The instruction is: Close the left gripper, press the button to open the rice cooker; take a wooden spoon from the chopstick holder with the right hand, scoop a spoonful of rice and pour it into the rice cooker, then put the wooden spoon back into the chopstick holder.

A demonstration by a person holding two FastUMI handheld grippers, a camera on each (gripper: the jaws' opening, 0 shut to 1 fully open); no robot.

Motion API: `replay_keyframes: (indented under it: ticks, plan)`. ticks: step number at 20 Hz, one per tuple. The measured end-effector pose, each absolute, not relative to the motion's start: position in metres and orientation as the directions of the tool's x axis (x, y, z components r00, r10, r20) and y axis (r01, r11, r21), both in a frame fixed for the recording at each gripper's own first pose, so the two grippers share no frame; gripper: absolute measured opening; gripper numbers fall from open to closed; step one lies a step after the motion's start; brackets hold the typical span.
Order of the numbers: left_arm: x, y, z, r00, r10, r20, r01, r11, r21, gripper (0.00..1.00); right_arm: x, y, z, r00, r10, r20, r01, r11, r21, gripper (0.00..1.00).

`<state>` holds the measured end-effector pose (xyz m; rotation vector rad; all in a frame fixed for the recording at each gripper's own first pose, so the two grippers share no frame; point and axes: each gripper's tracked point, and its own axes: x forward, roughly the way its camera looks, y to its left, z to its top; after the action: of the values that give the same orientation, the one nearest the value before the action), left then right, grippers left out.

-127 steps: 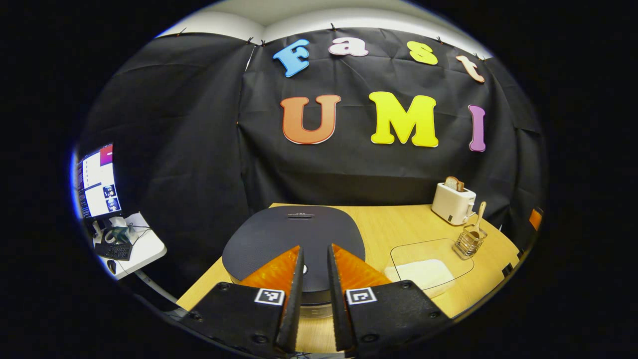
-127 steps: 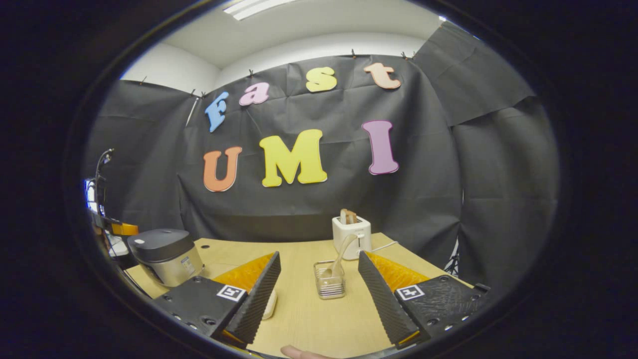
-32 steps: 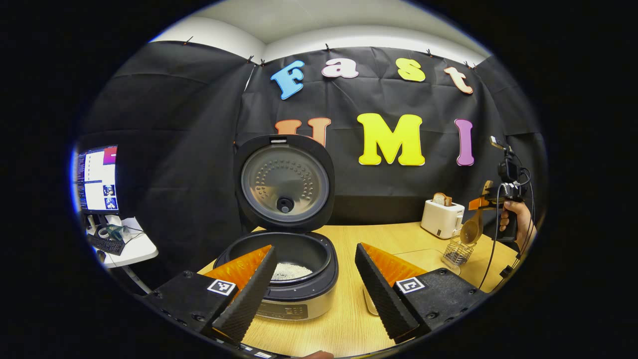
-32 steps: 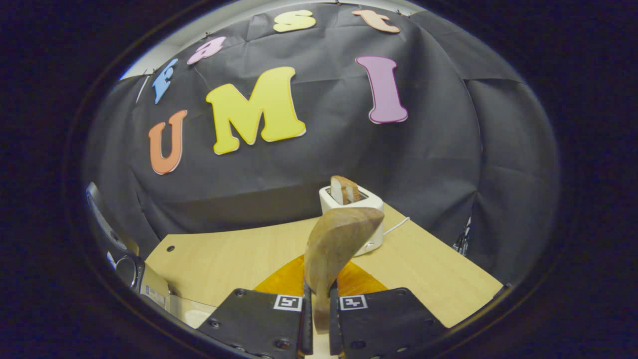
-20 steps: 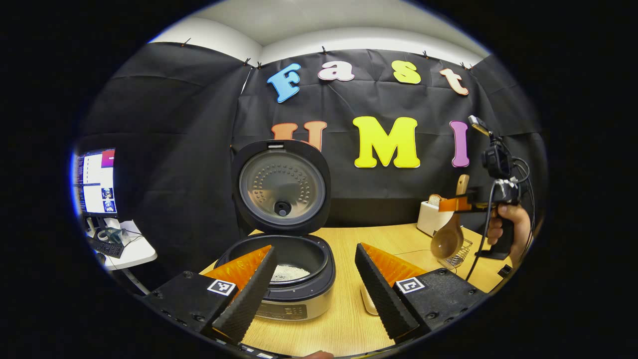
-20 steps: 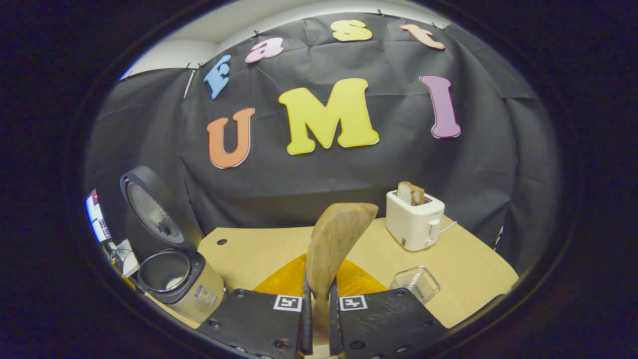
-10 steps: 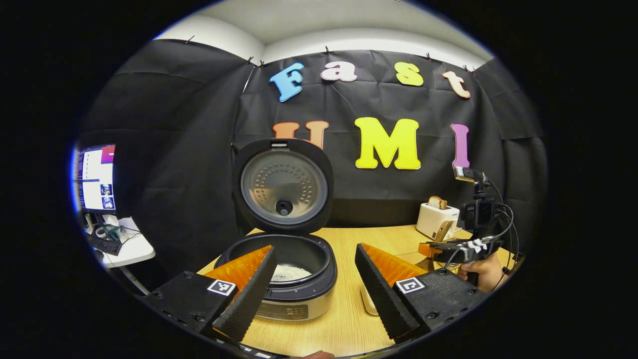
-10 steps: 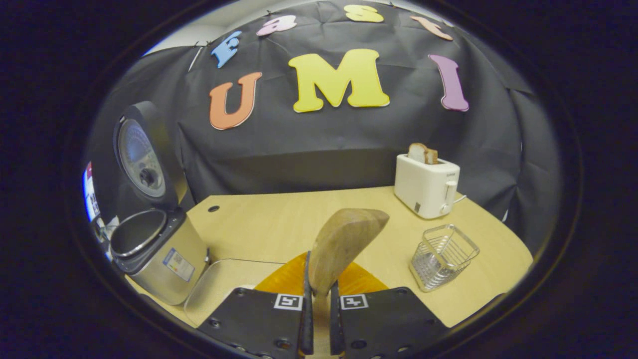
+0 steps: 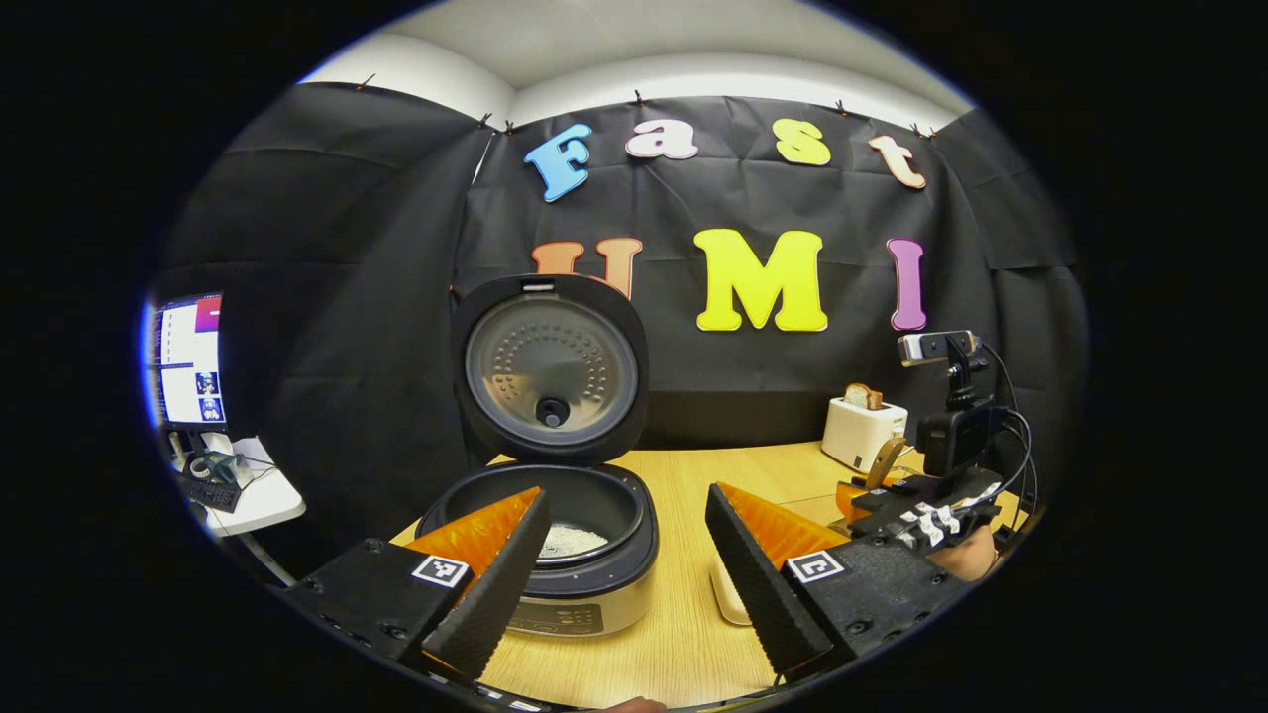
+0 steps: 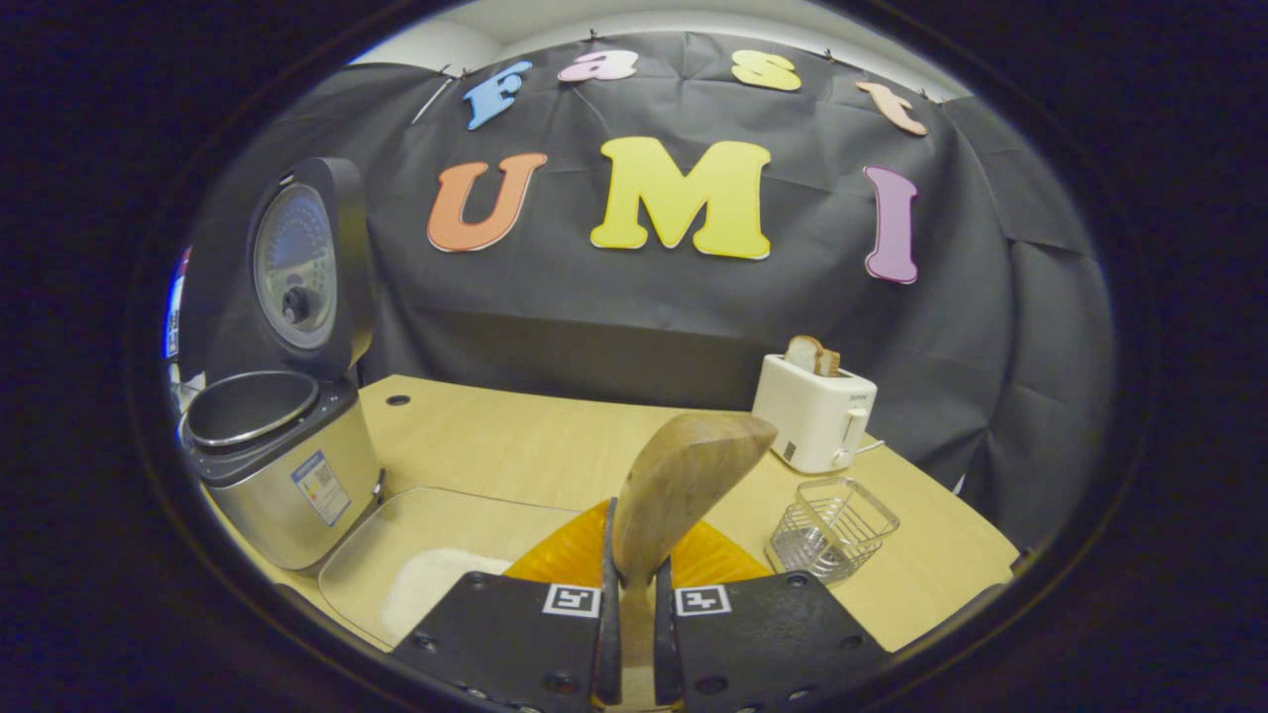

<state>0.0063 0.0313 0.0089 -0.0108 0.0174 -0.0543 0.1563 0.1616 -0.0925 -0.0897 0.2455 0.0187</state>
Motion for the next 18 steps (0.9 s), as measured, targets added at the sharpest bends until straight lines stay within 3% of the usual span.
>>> replay_keyframes:
  ticks: [7,18]
  plan:
    - [0.004,0.039,0.012,0.999,-0.039,-0.003,0.039,0.999,-0.019,1.0,0.138,0.194,-0.112,0.952,0.015,-0.307,-0.033,0.998,-0.052,0.13]
    - [0.01,0.053,0.006,0.999,-0.024,-0.024,0.022,0.997,-0.078,1.0,0.143,0.248,-0.114,0.92,0.158,-0.357,-0.11,0.982,0.151,0.13]
